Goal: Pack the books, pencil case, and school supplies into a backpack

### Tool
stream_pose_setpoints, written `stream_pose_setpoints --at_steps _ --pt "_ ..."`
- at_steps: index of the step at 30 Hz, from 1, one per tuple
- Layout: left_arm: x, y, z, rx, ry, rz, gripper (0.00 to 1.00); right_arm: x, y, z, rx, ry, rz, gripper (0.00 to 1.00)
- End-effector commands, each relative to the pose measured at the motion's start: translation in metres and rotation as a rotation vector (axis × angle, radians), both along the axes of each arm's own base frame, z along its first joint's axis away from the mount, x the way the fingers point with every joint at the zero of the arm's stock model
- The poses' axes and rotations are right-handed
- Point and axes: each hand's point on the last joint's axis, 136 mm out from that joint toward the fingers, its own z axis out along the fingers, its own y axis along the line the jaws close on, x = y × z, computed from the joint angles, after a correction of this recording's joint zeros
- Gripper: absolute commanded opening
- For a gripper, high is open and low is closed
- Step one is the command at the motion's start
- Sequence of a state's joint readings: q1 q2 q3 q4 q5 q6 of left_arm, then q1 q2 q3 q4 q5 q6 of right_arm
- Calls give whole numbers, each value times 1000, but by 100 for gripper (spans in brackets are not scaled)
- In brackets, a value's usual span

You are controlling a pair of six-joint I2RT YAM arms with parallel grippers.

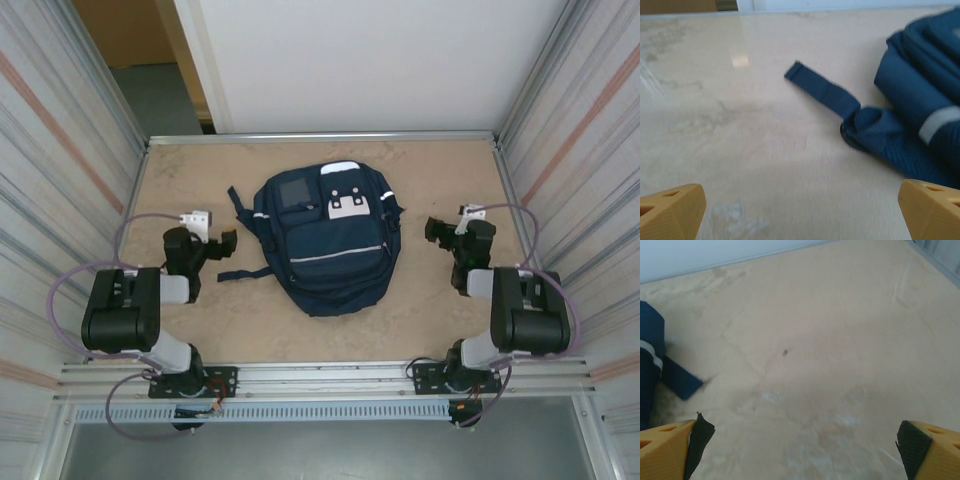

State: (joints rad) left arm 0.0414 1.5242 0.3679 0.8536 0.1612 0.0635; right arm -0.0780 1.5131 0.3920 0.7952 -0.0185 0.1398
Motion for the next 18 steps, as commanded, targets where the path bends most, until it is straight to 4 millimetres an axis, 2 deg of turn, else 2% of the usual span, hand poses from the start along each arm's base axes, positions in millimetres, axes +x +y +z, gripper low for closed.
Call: stream_pose_setpoints --at_steps 1,3,18 --pt "6 -1 8 -9 -11 -4 99 2 1 -3 -83 19 -46 99" --pt "6 -2 7 0 -3 -3 99 4 -1 0 -78 -22 -40 99" --pt "8 -5 7 28 7 6 99 6 8 -3 -62 15 23 99"
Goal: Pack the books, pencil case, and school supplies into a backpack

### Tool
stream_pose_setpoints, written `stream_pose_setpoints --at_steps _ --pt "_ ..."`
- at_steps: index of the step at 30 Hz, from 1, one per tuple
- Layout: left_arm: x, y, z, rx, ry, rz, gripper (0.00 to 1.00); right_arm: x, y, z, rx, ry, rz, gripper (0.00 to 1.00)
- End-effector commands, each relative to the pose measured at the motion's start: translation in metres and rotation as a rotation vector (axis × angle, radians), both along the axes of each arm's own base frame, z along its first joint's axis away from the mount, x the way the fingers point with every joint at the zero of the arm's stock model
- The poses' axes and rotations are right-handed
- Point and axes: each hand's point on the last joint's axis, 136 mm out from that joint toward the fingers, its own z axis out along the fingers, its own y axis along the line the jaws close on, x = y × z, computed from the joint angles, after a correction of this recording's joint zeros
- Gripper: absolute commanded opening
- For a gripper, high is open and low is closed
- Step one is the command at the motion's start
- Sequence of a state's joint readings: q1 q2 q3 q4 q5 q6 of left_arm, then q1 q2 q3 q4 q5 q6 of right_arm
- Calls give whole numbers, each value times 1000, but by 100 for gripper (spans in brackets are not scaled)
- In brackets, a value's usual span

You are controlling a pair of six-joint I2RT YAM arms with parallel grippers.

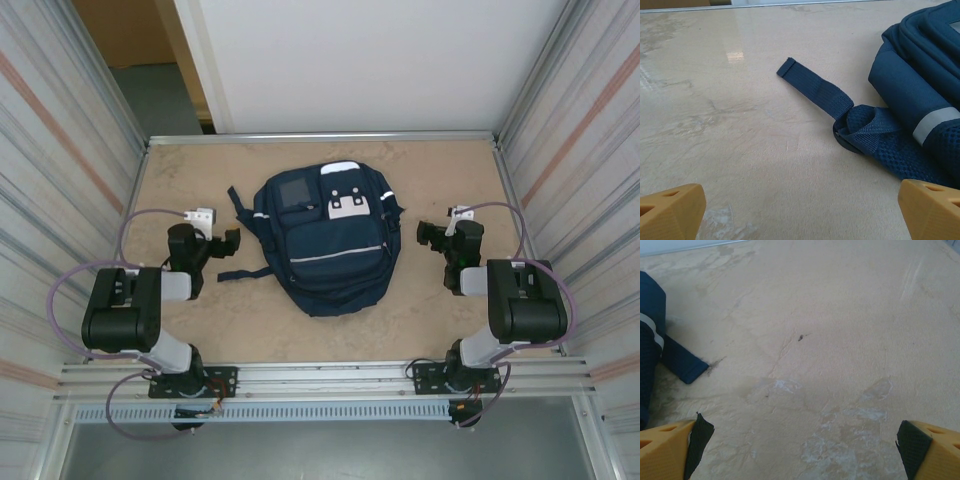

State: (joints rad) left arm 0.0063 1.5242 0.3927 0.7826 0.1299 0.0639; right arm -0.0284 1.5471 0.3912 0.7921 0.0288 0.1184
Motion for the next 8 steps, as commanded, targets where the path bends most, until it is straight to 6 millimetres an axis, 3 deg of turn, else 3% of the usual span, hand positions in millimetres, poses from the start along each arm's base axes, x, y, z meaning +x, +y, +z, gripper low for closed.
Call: stream_pose_setpoints --at_steps 1,8 --pt "7 3 13 16 -38 13 99 8 -3 9 -22 -21 9 99" --pt "7 3 13 16 -38 12 99 6 -3 10 -22 -27 10 99"
